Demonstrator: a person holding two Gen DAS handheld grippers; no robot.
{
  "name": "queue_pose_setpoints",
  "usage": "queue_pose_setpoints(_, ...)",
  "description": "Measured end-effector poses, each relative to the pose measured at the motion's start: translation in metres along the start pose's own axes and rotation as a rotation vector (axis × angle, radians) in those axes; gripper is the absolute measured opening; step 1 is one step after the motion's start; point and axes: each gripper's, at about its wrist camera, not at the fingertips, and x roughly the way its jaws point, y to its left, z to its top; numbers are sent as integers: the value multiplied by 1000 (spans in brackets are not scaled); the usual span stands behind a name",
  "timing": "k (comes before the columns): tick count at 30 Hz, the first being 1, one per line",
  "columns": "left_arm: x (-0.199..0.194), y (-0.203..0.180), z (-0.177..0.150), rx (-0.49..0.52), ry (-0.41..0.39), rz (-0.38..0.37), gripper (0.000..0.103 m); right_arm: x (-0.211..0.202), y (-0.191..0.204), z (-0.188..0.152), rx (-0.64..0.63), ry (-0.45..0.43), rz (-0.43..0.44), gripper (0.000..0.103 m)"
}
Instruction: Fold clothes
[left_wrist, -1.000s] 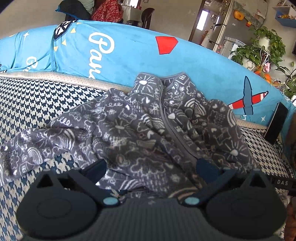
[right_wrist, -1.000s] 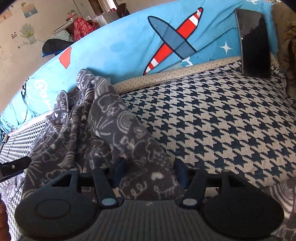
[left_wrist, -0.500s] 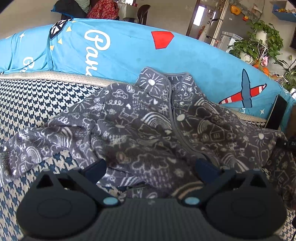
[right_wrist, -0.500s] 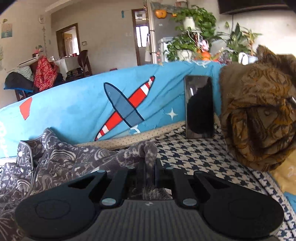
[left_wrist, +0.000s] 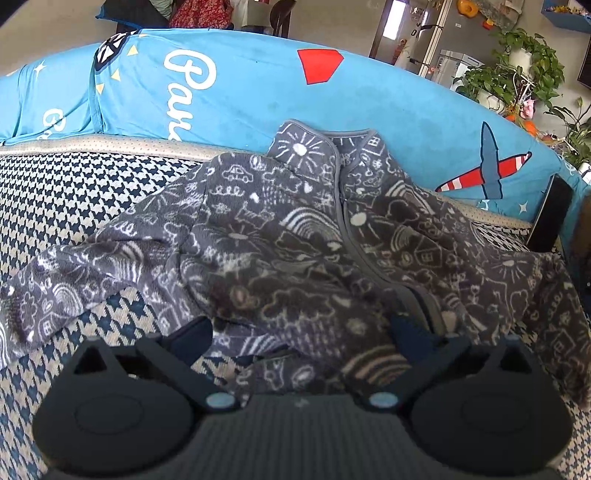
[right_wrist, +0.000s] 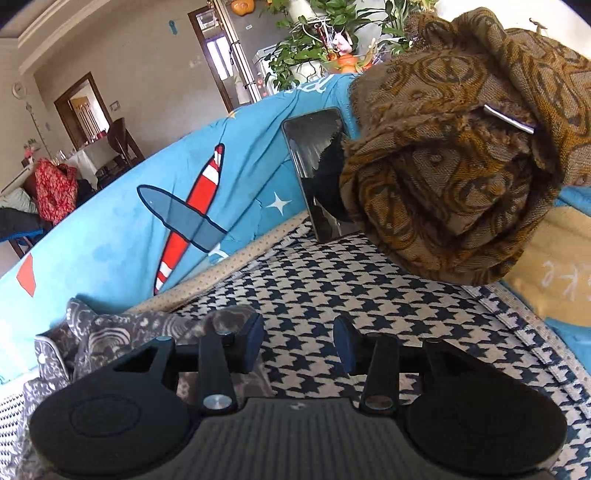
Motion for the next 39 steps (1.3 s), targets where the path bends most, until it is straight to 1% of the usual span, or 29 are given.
queue_pose_setpoints(4,-1,-4,-1,14,-8,10,103,3,-18,-4,-52,51,-35,44)
queue_pose_setpoints(6,-1,-5,-1,17,-10,13,103,2,-25,-6,-80,66,-49,50)
queue_pose_setpoints(10,-2,-6,-2,20,-12,15,103,-5,-38,-7,-116,67,-63,56)
queue_pose_setpoints(12,-3,-7,-4,27,-14,17,103,-9,-45,-8,-130,71,-63,61)
queue_pose_setpoints(17,-4,-7,-4,26,-14,17,103,-26,-63,-14,-158,88,-89,67)
queue_pose_setpoints(20,-4,-7,-5,19,-10,16,103,-32,-72,-20,-160,105,-89,75)
queue_pose_setpoints(22,-4,-8,-6,23,-8,14,103,-31,-76,-26,-157,140,-98,76)
queue_pose_setpoints(26,-4,-10,-7,35,-13,19,103,-22,-72,-38,-204,175,-81,76)
queue_pose_setpoints(28,-4,-10,-7,34,-11,18,103,-18,-70,-43,-228,192,-73,68)
queue_pose_setpoints(29,-3,-10,-7,33,-9,18,103,-17,-63,-45,-288,178,-89,49)
queue_pose_setpoints(30,-3,-10,-7,32,-8,17,103,-18,-60,-45,-292,173,-73,21)
queue_pose_setpoints(31,-2,-10,-7,33,-7,18,103,-19,-57,-45,-297,167,-56,13)
queue_pose_setpoints(33,-1,-11,-7,36,-6,19,103,-24,-53,-43,-295,139,-41,9)
queue_pose_setpoints(35,-1,-12,-7,39,-5,19,103,-36,-52,-34,-269,52,-73,9)
queue_pose_setpoints(37,0,-13,-7,41,-4,19,103,-55,-54,-24,-235,-68,-148,9)
queue_pose_setpoints(39,1,-13,-7,41,-1,19,103,-74,-55,-17,-221,-203,-266,9)
